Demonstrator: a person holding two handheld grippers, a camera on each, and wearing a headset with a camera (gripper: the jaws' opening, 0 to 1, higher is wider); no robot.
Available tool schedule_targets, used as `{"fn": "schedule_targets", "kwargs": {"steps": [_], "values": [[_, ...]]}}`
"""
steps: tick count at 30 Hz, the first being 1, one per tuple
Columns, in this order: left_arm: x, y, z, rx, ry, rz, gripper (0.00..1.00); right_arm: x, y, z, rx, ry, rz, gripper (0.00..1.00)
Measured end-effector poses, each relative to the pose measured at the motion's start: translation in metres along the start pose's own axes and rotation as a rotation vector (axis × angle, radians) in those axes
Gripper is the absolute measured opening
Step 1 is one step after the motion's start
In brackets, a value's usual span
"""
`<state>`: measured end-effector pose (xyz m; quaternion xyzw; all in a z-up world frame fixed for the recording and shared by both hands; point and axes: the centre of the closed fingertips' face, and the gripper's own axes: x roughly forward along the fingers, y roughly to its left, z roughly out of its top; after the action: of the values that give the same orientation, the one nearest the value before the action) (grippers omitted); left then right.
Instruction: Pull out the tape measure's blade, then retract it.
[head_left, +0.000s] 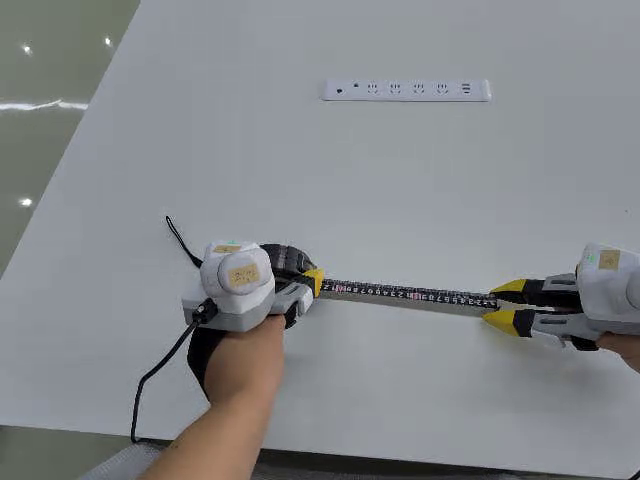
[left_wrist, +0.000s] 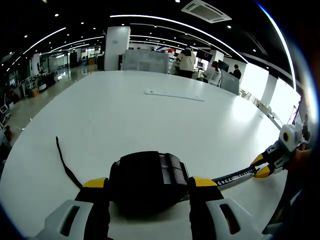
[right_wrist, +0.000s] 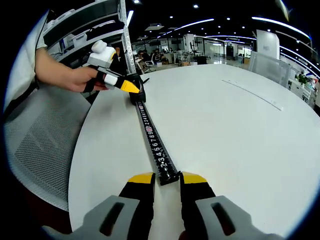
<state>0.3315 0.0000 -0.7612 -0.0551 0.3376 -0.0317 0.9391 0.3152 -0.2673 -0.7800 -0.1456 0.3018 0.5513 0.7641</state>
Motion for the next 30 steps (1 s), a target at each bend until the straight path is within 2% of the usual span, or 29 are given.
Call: {"fn": "schedule_targets", "kwargs": {"steps": [14,30], "values": [[0.0001,0.0000,-0.0001,-0.001,0.003,0.000,0.62,0.0005,-0.0009,-0.0002,-0.022,-0.003,0.001,0.11],[-0.0003,0.0008,0.0012,-0.044,-0.010,0.003,0.62,0.0016,-0.0005,0.0000,-0.008,-0.014,-0.019,0.11]]}}
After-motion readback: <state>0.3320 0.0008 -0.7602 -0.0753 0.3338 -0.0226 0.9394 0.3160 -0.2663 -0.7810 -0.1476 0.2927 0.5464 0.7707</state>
